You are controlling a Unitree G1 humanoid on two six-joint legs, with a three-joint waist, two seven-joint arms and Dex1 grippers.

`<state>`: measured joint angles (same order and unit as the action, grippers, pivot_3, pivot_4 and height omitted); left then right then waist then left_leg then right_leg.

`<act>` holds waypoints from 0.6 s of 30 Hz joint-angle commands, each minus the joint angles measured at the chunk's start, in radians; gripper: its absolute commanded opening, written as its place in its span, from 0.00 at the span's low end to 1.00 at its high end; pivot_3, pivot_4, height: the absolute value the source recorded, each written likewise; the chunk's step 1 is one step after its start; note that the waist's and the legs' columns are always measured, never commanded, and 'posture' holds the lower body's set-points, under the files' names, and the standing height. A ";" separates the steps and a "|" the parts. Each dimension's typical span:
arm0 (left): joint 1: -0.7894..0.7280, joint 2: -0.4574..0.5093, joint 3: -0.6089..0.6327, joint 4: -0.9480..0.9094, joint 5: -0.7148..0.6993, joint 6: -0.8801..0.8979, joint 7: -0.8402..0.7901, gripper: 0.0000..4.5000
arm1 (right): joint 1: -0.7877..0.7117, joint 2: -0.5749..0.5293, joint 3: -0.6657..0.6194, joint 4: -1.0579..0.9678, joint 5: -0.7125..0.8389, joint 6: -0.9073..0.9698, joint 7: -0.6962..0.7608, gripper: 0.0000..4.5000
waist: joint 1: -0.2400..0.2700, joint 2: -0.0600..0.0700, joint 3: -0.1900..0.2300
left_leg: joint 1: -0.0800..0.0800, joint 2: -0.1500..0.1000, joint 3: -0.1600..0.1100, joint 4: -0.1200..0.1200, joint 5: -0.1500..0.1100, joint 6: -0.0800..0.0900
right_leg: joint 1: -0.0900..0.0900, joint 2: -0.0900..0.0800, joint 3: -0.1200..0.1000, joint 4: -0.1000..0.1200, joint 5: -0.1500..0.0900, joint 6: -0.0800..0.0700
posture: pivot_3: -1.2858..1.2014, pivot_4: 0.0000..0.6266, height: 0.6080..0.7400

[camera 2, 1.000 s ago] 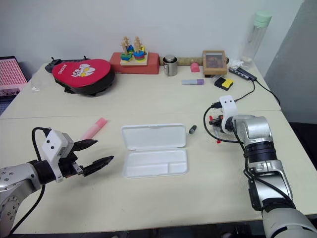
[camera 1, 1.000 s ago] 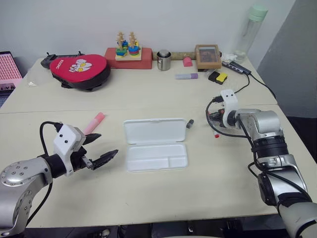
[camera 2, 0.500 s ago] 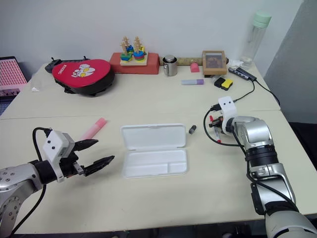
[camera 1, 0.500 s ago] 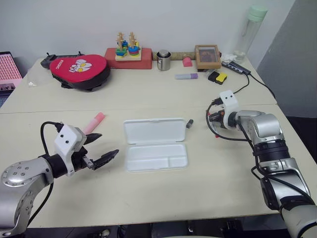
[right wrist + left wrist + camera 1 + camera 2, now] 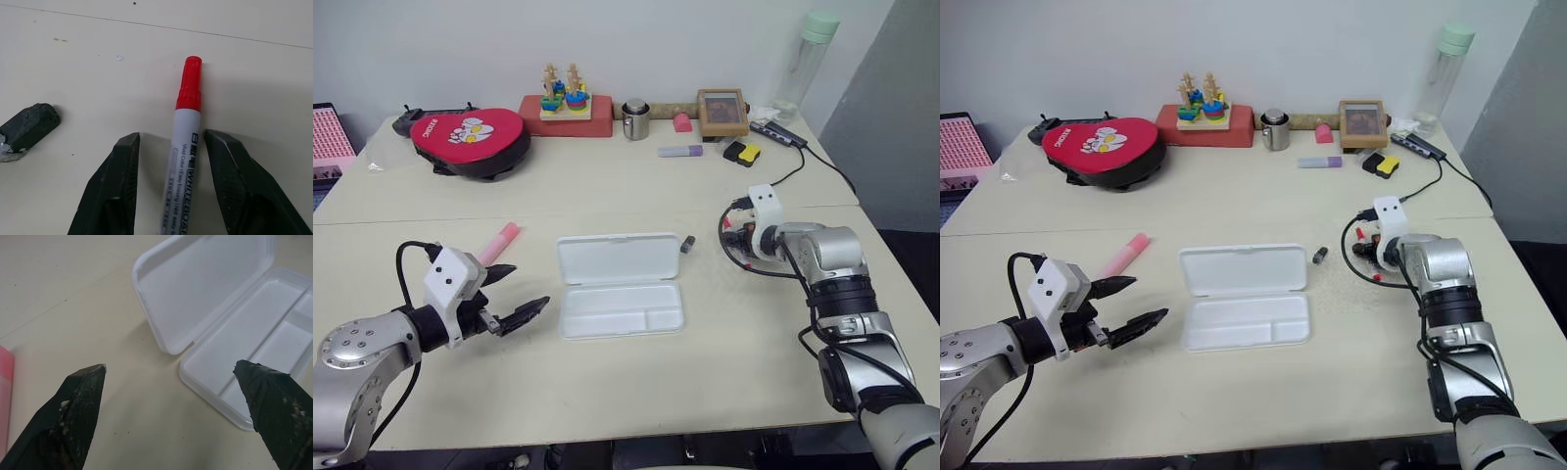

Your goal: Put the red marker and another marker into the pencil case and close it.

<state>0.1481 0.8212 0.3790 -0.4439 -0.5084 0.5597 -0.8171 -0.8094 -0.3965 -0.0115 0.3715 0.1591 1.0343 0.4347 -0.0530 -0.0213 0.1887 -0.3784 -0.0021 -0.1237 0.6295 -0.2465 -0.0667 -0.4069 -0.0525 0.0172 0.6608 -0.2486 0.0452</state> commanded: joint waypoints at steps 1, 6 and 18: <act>-0.012 -0.002 0.004 -0.019 0.001 -0.016 0.006 1.00 | 0.027 -0.014 0.016 0.012 -0.006 0.016 0.007 0.25 | 0.000 0.000 0.000 | 0.000 0.000 0.000 0.000 0.000 0.000 | 0.000 0.000 0.000 0.000 0.000 0.000 | 0.52 0.24 1.00; -0.012 -0.003 0.001 -0.022 0.000 -0.016 0.004 1.00 | 0.041 -0.023 0.038 -0.016 -0.011 0.001 0.016 0.07 | 0.000 0.000 0.000 | 0.000 0.000 0.000 -0.001 0.000 0.000 | 0.000 0.000 0.000 -0.001 0.000 0.000 | 0.52 0.24 1.00; 0.064 0.043 0.029 -0.040 -0.005 -0.018 -0.078 1.00 | 0.061 -0.252 0.138 -0.327 0.100 -0.057 0.396 0.06 | -0.002 0.003 0.002 | -0.003 0.000 0.000 -0.001 0.000 0.000 | -0.003 0.000 0.000 -0.001 0.000 0.000 | 0.52 0.24 1.00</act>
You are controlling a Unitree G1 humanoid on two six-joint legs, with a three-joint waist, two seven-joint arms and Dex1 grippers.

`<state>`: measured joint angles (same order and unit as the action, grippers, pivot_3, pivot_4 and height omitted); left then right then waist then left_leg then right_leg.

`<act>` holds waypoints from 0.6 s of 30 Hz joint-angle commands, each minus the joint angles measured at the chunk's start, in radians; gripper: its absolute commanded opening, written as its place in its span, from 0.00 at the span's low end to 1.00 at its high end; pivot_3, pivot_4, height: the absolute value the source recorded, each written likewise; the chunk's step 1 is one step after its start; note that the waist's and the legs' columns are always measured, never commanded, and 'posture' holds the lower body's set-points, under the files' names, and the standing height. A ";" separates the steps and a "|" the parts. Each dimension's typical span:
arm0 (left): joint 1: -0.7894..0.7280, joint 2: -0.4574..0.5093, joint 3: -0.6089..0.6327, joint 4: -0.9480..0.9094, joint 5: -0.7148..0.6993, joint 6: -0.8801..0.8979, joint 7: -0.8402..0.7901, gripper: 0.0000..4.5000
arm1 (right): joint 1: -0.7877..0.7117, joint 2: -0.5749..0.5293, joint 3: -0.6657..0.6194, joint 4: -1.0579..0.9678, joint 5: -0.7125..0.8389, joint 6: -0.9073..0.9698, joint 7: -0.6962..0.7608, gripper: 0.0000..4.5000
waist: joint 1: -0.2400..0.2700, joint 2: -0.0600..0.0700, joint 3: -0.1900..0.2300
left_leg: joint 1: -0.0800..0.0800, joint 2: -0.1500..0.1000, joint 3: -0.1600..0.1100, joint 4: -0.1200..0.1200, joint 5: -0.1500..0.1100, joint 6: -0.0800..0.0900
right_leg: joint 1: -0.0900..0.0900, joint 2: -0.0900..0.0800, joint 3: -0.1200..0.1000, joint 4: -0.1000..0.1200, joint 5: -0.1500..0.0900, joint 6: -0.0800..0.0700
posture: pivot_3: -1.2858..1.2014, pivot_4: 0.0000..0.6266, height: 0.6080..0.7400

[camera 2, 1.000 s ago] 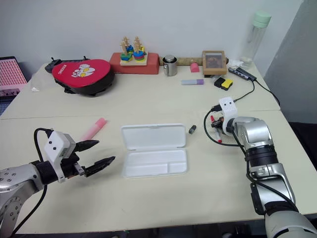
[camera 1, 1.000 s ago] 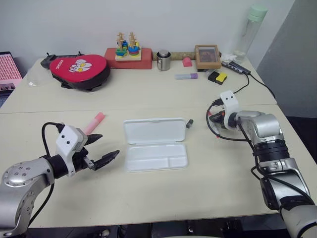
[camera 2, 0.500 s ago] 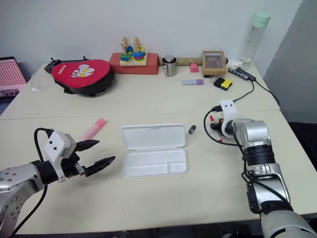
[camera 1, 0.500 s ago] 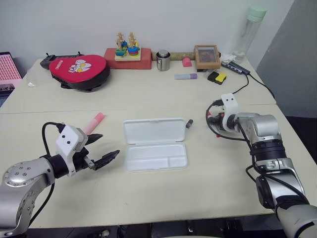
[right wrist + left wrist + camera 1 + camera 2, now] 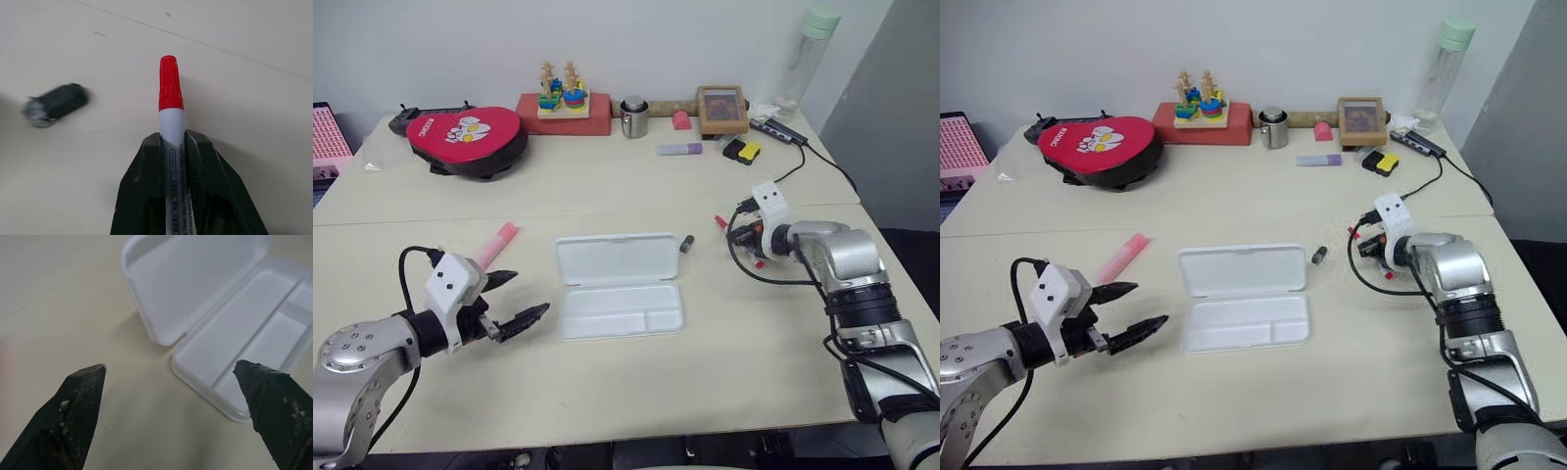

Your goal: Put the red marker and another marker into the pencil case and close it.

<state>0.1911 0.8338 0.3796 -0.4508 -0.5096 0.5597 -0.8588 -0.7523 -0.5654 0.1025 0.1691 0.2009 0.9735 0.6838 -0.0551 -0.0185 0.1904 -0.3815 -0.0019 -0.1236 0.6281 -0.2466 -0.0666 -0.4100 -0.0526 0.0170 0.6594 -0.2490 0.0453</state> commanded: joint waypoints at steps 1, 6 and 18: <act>0.031 0.041 0.029 -0.032 0.001 -0.021 -0.049 1.00 | 0.013 -0.135 0.047 -0.169 0.076 -0.008 0.218 0.06 | 0.000 0.000 0.000 | -0.001 0.000 0.000 0.000 0.000 0.000 | 0.000 0.000 0.000 0.000 0.000 0.000 | 0.52 0.24 1.00; 0.048 0.089 0.052 -0.026 -0.013 -0.018 -0.114 1.00 | 0.028 -0.290 0.110 -0.289 0.120 -0.087 0.435 0.06 | 0.003 0.000 0.000 | -0.001 0.000 0.000 0.000 0.000 0.000 | 0.000 0.000 0.000 -0.001 -0.003 0.005 | 0.52 0.24 1.00; -0.058 0.143 0.010 0.036 0.011 -0.037 -0.173 1.00 | -0.018 -0.166 0.205 -0.519 0.228 -0.101 0.523 0.06 | 0.002 0.000 0.001 | 0.000 0.001 0.000 0.000 0.000 0.000 | 0.000 0.000 -0.001 -0.001 -0.003 0.005 | 0.52 0.24 1.00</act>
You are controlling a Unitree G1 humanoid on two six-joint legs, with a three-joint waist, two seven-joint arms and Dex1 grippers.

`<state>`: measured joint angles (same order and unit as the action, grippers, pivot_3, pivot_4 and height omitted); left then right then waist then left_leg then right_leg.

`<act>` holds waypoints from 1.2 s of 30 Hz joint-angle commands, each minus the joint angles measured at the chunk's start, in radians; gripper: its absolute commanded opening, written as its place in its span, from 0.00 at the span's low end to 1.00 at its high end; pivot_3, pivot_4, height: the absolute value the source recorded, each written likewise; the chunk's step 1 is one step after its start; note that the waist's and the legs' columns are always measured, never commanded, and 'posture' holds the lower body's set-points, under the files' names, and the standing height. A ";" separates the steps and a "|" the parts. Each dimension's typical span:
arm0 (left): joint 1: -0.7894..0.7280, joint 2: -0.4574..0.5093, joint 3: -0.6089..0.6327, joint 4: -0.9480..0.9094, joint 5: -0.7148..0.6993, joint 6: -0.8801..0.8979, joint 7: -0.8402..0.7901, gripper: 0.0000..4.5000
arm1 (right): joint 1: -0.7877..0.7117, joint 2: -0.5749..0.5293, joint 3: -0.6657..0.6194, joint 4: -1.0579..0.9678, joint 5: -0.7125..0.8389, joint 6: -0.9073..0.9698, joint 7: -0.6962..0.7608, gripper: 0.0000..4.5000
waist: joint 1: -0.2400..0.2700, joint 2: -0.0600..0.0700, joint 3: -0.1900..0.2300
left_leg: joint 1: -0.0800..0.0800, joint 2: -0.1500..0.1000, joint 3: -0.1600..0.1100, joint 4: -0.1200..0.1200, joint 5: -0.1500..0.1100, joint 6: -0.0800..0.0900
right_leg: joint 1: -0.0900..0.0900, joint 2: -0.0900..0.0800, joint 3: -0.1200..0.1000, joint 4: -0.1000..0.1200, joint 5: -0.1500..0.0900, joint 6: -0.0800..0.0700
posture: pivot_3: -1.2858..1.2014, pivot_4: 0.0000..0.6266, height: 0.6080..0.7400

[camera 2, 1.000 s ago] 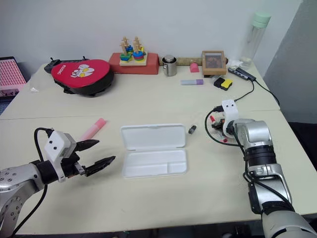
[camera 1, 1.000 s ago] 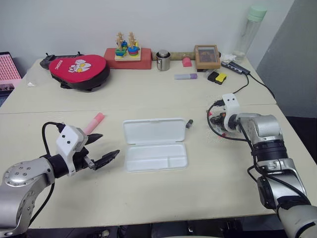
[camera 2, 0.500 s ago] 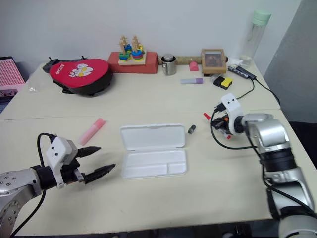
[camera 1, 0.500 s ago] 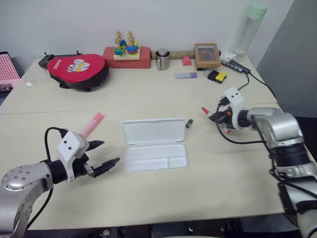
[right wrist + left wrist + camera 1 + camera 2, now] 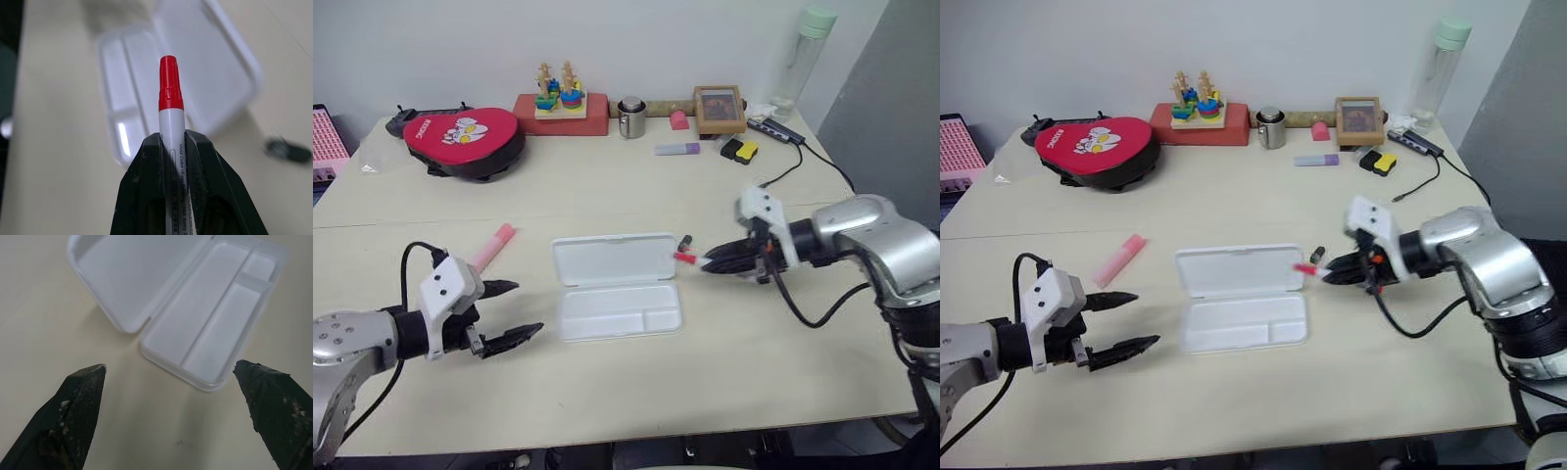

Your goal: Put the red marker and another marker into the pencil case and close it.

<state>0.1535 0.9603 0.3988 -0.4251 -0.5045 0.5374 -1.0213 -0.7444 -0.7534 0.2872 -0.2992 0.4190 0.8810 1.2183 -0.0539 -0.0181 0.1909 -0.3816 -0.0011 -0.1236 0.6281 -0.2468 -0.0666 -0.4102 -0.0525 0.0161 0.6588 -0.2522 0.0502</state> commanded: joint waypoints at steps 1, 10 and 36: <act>-0.030 0.018 -0.018 0.018 0.012 -0.023 -0.014 1.00 | -0.026 0.058 0.052 -0.045 -0.002 -0.018 -0.025 0.06 | 0.001 0.000 0.000 | 0.000 0.000 0.000 0.000 0.000 0.000 | 0.000 0.000 0.000 0.000 0.000 0.000 | 0.52 0.24 1.00; -0.111 0.011 -0.053 0.080 0.041 -0.038 -0.004 1.00 | -0.050 0.257 0.243 0.166 -0.210 -0.168 -0.163 0.06 | 0.000 -0.001 0.000 | 0.000 -0.001 0.000 0.000 0.000 0.000 | -0.001 0.000 0.001 0.001 0.000 0.000 | 0.52 0.24 1.00; -0.095 -0.007 -0.038 0.093 0.040 -0.040 0.015 1.00 | -0.081 0.288 0.108 0.150 -0.155 -0.087 -0.107 0.73 | -0.001 0.000 0.000 | 0.000 0.000 -0.001 0.000 0.000 0.000 | -0.001 0.000 0.000 0.002 0.002 -0.004 | 0.52 0.24 1.00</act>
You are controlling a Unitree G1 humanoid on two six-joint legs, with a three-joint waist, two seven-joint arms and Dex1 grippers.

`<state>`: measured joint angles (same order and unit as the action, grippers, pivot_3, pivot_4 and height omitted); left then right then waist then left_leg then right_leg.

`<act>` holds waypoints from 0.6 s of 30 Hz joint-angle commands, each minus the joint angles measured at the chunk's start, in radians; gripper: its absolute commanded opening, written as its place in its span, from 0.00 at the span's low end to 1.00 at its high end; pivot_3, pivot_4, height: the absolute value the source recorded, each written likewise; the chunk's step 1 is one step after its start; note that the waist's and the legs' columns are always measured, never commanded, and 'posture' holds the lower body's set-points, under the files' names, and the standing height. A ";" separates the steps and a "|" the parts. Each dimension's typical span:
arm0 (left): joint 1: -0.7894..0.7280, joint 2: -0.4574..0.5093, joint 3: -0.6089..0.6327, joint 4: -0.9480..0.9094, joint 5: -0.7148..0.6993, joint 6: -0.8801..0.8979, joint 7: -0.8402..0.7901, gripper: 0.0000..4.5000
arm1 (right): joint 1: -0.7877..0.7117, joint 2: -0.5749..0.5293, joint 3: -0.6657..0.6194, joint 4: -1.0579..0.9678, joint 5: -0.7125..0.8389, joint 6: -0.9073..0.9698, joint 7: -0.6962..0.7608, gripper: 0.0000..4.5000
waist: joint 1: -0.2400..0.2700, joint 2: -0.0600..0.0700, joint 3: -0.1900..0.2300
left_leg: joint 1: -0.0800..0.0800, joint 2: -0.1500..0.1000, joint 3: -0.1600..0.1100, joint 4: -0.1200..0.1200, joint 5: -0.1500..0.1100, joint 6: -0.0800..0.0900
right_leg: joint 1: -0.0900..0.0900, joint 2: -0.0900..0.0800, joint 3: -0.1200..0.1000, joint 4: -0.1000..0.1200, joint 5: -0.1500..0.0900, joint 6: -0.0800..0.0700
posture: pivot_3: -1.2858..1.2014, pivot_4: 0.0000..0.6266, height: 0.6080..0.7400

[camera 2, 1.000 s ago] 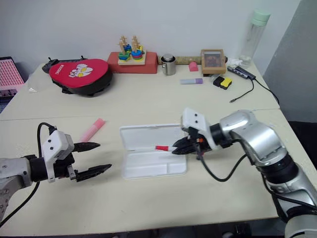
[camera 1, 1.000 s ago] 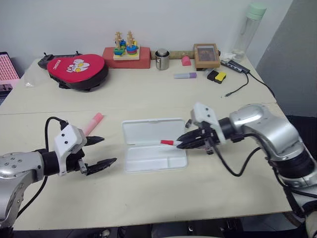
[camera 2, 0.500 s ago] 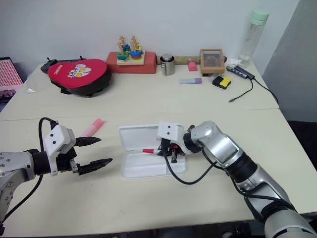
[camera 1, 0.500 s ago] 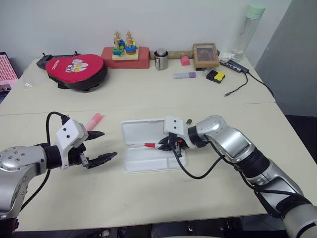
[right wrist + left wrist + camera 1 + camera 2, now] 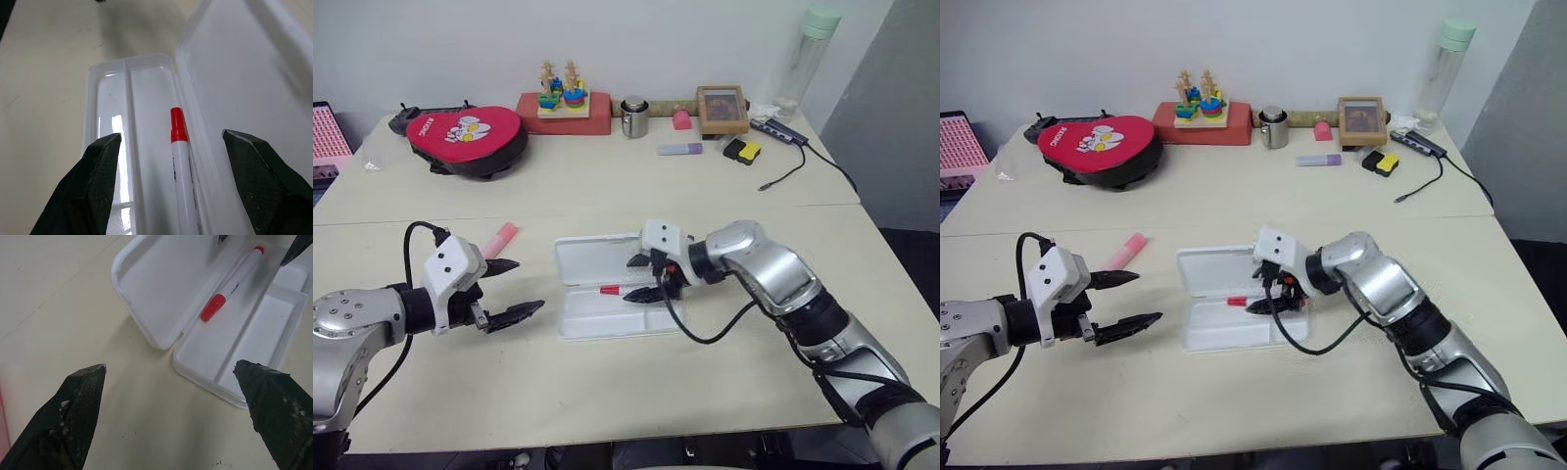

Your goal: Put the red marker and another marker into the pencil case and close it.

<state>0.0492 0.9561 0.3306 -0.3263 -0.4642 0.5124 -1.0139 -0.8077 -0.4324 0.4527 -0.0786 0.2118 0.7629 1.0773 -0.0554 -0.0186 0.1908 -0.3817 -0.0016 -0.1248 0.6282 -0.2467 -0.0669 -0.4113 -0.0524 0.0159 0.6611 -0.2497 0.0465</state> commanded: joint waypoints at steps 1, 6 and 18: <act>0.012 -0.006 0.039 0.001 0.003 -0.016 0.016 1.00 | -0.017 -0.052 -0.075 -0.086 0.072 0.047 0.046 0.73 | 0.000 0.000 0.000 | 0.000 0.000 0.000 0.000 0.000 0.000 | 0.000 0.000 0.000 0.000 0.000 0.000 | 0.52 0.24 1.00; -0.007 -0.038 0.072 0.090 0.042 -0.021 0.111 1.00 | -0.004 -0.153 -0.165 -0.162 0.184 0.111 0.113 0.73 | 0.002 0.000 0.000 | 0.000 0.000 0.000 0.000 0.000 0.000 | 0.000 0.000 0.000 0.000 -0.001 0.002 | 0.52 0.24 1.00; -0.158 -0.063 0.025 0.383 0.157 -0.114 0.240 1.00 | 0.043 -0.270 -0.149 -0.218 0.179 0.011 0.136 0.73 | 0.005 0.000 0.000 | 0.000 0.000 0.000 0.001 0.000 0.000 | 0.000 0.000 0.000 0.000 -0.002 0.004 | 0.52 0.24 1.00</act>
<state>-0.0930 0.8901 0.3523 0.0444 -0.3216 0.4238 -0.7788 -0.7634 -0.6928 0.2999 -0.2642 0.3985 0.8025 1.2072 -0.0500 -0.0188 0.1906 -0.3815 -0.0019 -0.1243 0.6287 -0.2467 -0.0668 -0.4111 -0.0528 0.0159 0.6612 -0.2518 0.0503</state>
